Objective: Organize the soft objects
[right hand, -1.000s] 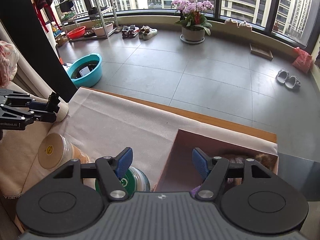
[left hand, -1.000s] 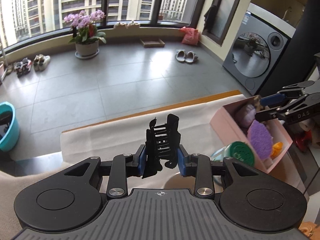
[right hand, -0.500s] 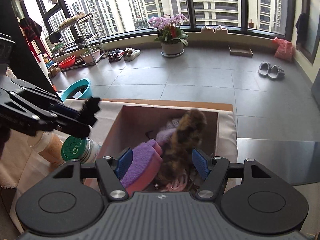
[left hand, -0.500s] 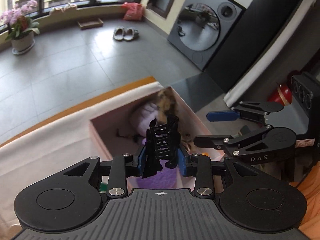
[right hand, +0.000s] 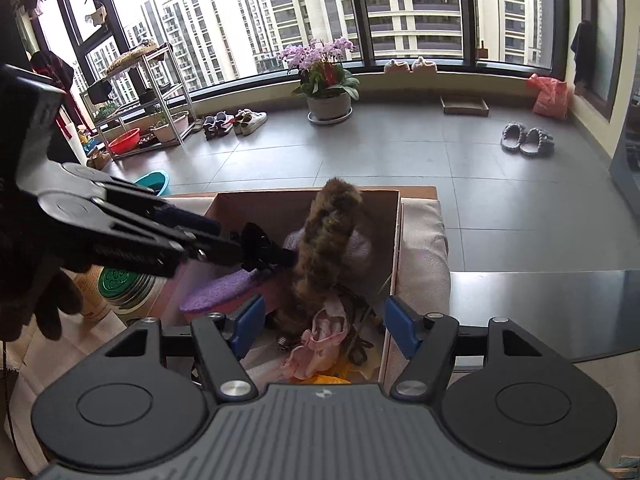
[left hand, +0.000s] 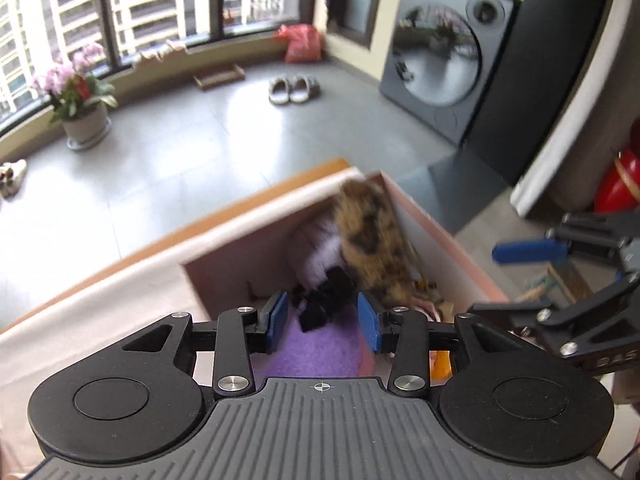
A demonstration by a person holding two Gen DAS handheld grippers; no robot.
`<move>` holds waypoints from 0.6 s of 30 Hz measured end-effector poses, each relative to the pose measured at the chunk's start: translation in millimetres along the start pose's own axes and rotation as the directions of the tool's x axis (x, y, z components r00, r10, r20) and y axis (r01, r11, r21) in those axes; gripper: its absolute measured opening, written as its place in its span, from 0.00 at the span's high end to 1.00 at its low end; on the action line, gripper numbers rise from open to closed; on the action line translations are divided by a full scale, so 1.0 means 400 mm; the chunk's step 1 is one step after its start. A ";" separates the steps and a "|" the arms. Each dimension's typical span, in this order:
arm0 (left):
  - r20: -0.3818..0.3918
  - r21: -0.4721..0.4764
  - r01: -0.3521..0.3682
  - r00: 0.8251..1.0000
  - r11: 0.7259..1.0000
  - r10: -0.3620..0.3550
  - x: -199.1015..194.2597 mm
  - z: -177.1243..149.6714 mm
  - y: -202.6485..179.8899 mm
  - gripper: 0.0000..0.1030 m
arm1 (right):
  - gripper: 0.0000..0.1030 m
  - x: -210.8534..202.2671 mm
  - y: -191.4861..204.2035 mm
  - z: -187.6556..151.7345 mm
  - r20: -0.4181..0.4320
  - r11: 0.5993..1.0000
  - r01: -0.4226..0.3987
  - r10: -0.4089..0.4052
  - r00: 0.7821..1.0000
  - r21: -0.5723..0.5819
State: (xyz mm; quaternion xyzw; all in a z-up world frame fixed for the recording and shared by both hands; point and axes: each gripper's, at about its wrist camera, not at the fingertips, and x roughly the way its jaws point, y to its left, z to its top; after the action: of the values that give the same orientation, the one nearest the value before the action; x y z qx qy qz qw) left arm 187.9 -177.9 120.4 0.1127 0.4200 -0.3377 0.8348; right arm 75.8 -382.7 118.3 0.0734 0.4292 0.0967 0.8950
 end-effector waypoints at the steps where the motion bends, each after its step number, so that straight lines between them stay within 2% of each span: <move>1: 0.025 -0.010 -0.005 1.000 1.000 0.006 -0.026 -0.006 0.012 0.58 | 0.35 -0.001 0.008 -0.005 0.002 1.000 -0.003 0.003 1.000 0.001; 4: 0.078 -0.067 -0.016 0.997 0.998 0.021 -0.095 -0.042 0.046 0.58 | 0.35 -0.004 0.044 -0.023 0.002 1.000 -0.006 0.006 1.000 -0.009; 7: 0.095 -0.121 -0.010 0.995 0.993 0.021 -0.136 -0.103 0.075 0.58 | 0.35 -0.009 0.091 -0.043 0.001 1.000 -0.003 0.003 1.000 -0.022; 12: 0.092 -0.170 -0.005 0.996 0.985 0.021 -0.187 -0.283 0.080 0.58 | 0.33 -0.016 0.187 -0.095 0.000 0.999 0.009 -0.009 1.000 -0.044; 15: 0.100 -0.189 -0.052 0.992 0.981 0.072 -0.198 -0.405 0.075 0.58 | 0.26 -0.009 0.253 -0.149 0.026 0.996 0.062 -0.061 0.998 -0.067; 18: 0.120 -0.205 -0.105 0.984 0.973 0.132 -0.193 -0.505 0.065 0.58 | 0.23 0.018 0.298 -0.212 0.044 0.990 0.128 -0.126 0.991 -0.052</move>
State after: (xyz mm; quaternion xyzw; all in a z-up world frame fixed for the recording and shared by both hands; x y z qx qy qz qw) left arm 46.3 -27.1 52.1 0.0314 0.3875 -0.2506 0.8866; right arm 0.7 -261.1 85.9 0.0232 0.4119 0.0497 0.9096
